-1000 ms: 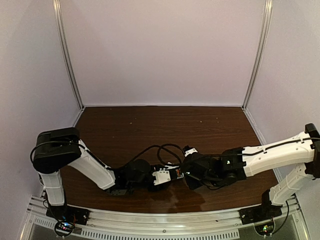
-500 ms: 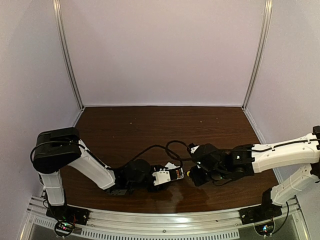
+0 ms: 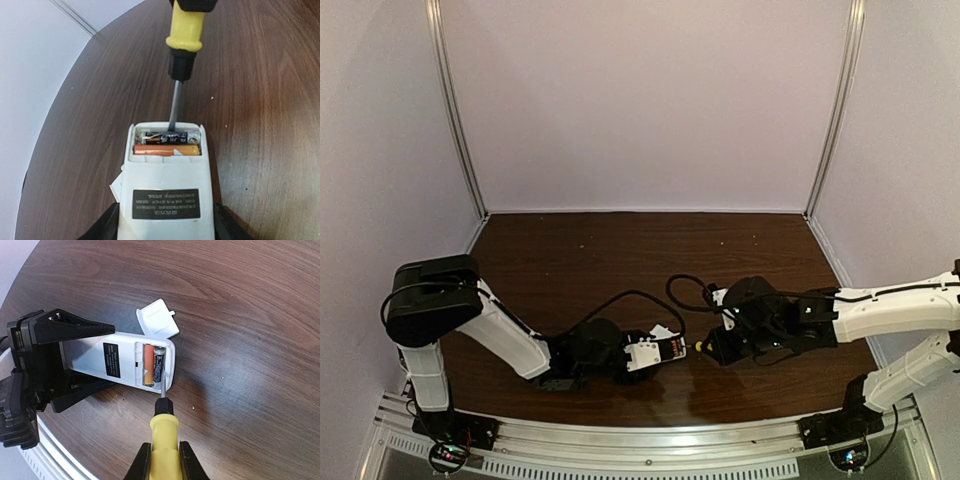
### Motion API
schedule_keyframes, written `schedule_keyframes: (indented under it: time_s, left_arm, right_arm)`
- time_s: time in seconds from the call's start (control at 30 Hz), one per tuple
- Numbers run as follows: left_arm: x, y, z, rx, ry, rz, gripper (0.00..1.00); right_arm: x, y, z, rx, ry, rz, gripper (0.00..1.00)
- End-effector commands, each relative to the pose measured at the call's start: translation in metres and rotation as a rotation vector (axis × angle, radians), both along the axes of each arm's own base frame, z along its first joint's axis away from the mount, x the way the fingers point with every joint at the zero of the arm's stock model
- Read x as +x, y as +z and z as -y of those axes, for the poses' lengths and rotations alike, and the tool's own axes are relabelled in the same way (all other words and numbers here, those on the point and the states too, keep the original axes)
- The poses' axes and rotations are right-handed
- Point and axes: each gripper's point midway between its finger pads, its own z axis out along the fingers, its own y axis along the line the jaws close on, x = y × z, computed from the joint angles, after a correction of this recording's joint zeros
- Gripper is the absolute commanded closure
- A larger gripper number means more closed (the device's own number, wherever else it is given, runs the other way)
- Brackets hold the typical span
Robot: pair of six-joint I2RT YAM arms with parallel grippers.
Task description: Unload the batteries from the remote control
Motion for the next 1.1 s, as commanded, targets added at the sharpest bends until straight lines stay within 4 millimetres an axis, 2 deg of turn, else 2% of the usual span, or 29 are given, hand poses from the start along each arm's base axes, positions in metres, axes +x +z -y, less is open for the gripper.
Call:
schedule_keyframes:
  time_s: [0.0, 0.17, 0.53, 0.73, 1.07]
  left_arm:
    - [0.002, 0.022, 0.013, -0.091, -0.009, 0.028, 1.00]
    - [0.005, 0.021, 0.011, -0.085, 0.011, 0.039, 1.00]
    - [0.006, 0.021, 0.011, -0.081, 0.010, 0.041, 1.00]
    - [0.005, 0.020, 0.012, -0.077, 0.006, 0.034, 1.00]
    - [0.002, 0.018, 0.016, -0.074, -0.013, 0.012, 1.00]
  right_arm:
    - [0.002, -0.004, 0.007, 0.015, -0.011, -0.013, 1.00]
    - [0.007, -0.008, 0.015, -0.009, -0.056, -0.017, 1.00]
    - [0.007, -0.012, 0.007, 0.029, -0.015, -0.012, 1.00]
    - [0.007, -0.021, 0.016, 0.009, -0.020, -0.006, 1.00]
    - [0.007, -0.021, 0.006, 0.043, 0.029, 0.017, 1.00]
